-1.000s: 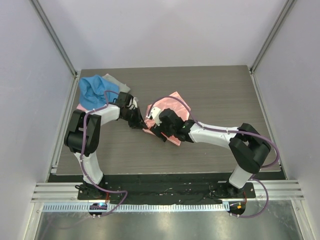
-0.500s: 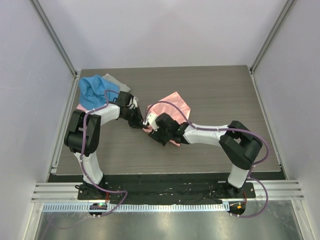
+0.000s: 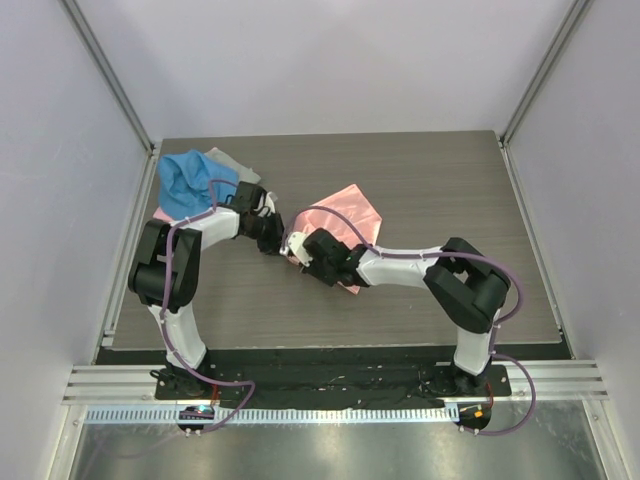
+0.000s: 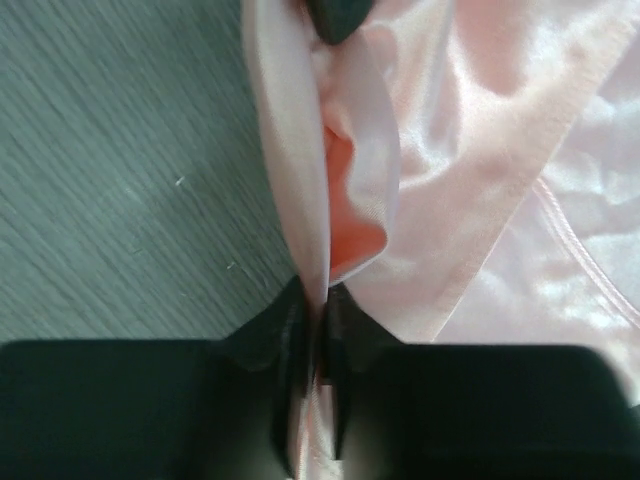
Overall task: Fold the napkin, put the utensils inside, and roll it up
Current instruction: Roll the napkin with the utensil
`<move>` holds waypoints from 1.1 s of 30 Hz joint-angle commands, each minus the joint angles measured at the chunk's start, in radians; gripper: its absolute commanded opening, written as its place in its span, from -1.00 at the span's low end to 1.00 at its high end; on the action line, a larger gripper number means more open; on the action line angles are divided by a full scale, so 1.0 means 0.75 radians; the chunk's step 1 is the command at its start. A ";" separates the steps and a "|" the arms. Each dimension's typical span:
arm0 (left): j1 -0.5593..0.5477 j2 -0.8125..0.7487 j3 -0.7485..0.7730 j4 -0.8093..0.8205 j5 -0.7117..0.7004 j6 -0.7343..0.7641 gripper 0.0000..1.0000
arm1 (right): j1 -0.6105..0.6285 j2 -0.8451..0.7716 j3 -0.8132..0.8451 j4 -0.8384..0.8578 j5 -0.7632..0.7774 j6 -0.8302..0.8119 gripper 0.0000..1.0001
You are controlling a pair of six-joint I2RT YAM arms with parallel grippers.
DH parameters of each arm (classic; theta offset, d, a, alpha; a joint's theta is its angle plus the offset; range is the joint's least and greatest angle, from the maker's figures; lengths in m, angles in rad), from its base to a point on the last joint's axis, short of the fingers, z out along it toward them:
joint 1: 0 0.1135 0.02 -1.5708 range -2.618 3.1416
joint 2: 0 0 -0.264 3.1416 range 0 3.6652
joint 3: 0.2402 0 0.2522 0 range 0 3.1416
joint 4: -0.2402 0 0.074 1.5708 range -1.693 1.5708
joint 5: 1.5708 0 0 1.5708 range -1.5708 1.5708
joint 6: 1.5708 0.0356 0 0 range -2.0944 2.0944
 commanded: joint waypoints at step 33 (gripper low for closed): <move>0.067 -0.601 -0.676 0.716 -0.032 -0.001 0.67 | -0.480 0.599 0.684 -0.837 -1.452 0.291 -0.98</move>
